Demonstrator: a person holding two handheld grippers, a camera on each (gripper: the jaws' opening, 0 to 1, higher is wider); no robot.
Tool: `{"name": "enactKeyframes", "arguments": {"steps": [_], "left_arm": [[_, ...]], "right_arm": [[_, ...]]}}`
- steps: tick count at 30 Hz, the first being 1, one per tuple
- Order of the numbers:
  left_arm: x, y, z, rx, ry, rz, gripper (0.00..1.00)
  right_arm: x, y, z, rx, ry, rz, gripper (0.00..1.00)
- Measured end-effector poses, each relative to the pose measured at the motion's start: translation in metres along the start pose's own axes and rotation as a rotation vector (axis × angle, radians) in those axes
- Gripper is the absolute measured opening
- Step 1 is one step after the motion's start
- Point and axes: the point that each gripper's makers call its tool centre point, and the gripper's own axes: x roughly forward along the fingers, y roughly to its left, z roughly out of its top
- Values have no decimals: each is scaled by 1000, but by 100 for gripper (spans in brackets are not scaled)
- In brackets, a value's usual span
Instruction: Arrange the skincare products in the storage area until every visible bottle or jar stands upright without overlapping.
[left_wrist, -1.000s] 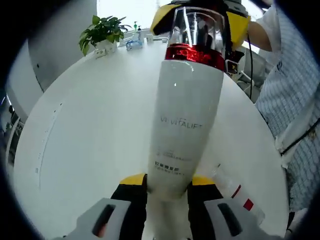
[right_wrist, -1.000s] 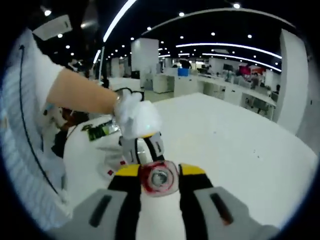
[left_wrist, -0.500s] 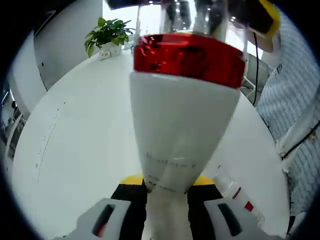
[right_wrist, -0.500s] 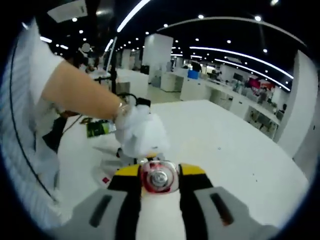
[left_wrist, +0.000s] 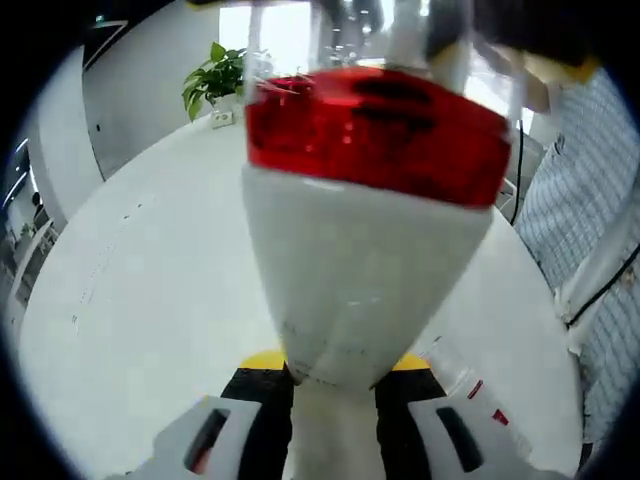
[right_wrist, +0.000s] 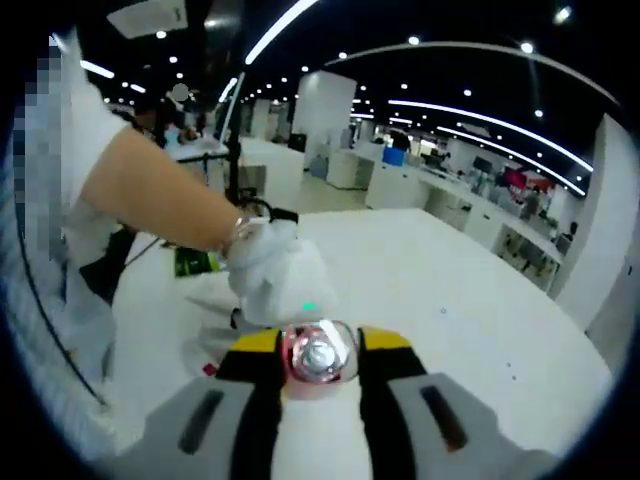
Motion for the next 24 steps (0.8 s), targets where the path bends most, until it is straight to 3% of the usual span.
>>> {"name": "enactKeyframes", "arguments": {"steps": [4, 10, 14, 22, 24], "left_arm": [[1, -1, 3, -31, -79, 36, 32], [-4, -1, 2, -124, -91, 81, 33], [-14, -2, 8, -172, -166, 91, 33], [-16, -5, 11, -183, -221, 101, 32], [-16, -5, 11, -179, -220, 104, 32]], "right_arm": [[4, 2, 3, -5, -16, 6, 27], [10, 4, 7, -13, -29, 10, 27], [15, 6, 9, -21, -32, 18, 27], [11, 9, 9, -2, -95, 11, 28], [11, 7, 7, 42, -116, -4, 28]]}}
